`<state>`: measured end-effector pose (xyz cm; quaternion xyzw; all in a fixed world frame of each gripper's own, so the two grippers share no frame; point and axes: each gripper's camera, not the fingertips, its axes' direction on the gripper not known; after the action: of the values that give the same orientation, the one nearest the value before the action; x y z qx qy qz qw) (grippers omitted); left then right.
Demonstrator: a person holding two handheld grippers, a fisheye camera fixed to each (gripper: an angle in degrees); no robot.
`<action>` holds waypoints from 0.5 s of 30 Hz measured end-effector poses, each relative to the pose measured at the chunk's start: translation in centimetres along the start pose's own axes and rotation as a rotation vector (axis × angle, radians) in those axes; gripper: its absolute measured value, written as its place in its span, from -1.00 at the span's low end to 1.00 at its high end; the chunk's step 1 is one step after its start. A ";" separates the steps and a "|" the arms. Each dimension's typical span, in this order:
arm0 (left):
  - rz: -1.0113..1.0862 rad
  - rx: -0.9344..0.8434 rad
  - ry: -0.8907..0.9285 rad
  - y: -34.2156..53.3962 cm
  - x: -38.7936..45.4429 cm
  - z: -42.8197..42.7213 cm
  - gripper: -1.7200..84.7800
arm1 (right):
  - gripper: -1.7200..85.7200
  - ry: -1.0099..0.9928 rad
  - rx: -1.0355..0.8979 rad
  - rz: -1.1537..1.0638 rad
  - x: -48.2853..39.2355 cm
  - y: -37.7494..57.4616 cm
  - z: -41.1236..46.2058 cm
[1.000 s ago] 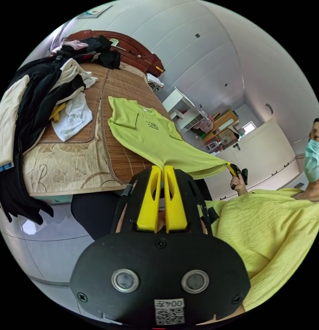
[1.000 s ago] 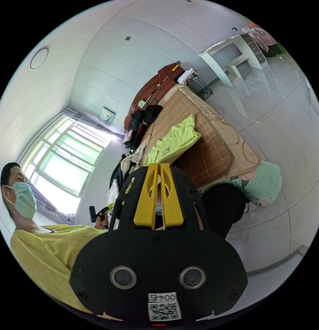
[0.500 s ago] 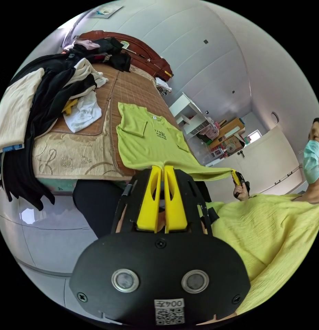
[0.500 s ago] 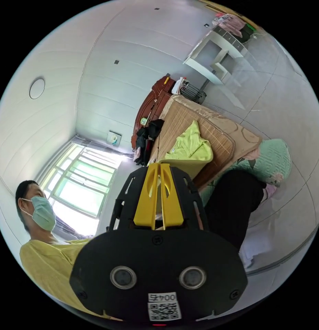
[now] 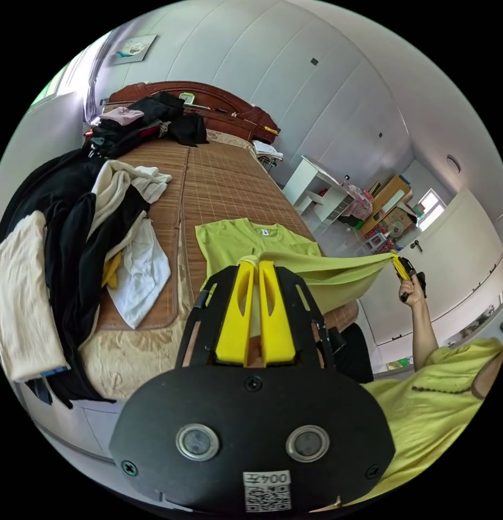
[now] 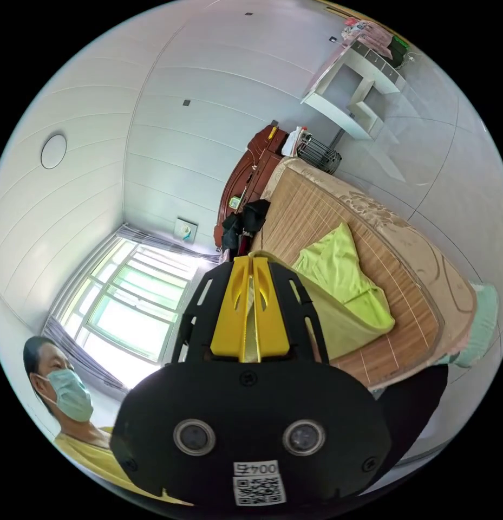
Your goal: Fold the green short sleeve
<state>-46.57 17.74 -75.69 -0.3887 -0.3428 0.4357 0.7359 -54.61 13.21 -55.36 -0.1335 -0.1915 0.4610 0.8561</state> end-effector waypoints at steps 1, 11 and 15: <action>-0.003 -0.007 0.000 -1.5 -0.1 1.2 -0.92 | -0.98 0.005 -0.003 0.004 0.0 -0.6 1.0; -0.045 -0.159 -0.093 -11.2 -1.9 16.1 -0.92 | -0.97 0.163 -0.086 0.121 3.4 -10.0 18.6; -0.106 -0.223 -0.108 -12.8 -3.7 23.4 -0.92 | -0.97 0.225 -0.112 0.176 5.6 -12.1 25.8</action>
<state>-62.95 16.71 -54.34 -0.4254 -0.4482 0.3754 0.6908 -54.50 12.71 -26.33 -0.2478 -0.1075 0.5049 0.8198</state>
